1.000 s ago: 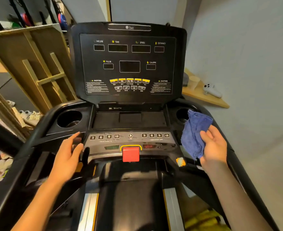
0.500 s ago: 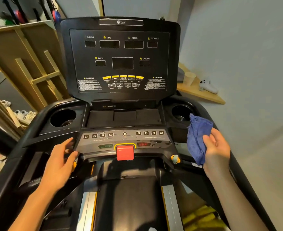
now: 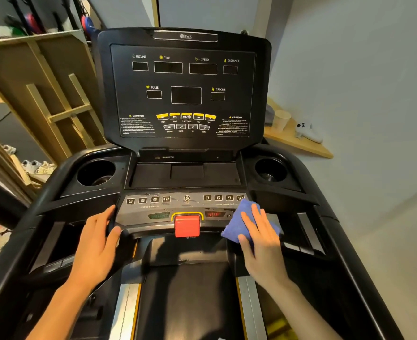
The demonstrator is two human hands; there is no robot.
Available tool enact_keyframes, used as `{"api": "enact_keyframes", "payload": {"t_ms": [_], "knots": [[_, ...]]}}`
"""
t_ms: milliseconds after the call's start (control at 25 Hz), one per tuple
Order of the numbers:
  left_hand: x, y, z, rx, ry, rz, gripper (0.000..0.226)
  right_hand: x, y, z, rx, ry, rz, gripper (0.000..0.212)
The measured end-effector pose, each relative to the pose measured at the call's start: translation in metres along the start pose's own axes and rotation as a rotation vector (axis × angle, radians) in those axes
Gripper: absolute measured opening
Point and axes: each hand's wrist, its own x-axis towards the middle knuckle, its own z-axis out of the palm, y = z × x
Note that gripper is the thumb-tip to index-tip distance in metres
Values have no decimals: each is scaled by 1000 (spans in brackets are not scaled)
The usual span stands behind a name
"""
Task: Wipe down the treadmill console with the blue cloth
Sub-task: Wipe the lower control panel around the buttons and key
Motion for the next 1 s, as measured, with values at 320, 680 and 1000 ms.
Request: {"api": "enact_keyframes", "payload": {"t_ms": [320,680,1000], "knots": [[0,-2,5,4,-3,-41,56,30,-15,11,-333,-89,62,56],[-3,-1,6,-4,0,-81,53,85,-41,15,-435,-290,138,72],[-4,1,11,18,39,-85,49,73,-56,25,-423,-336,-151,72]]}}
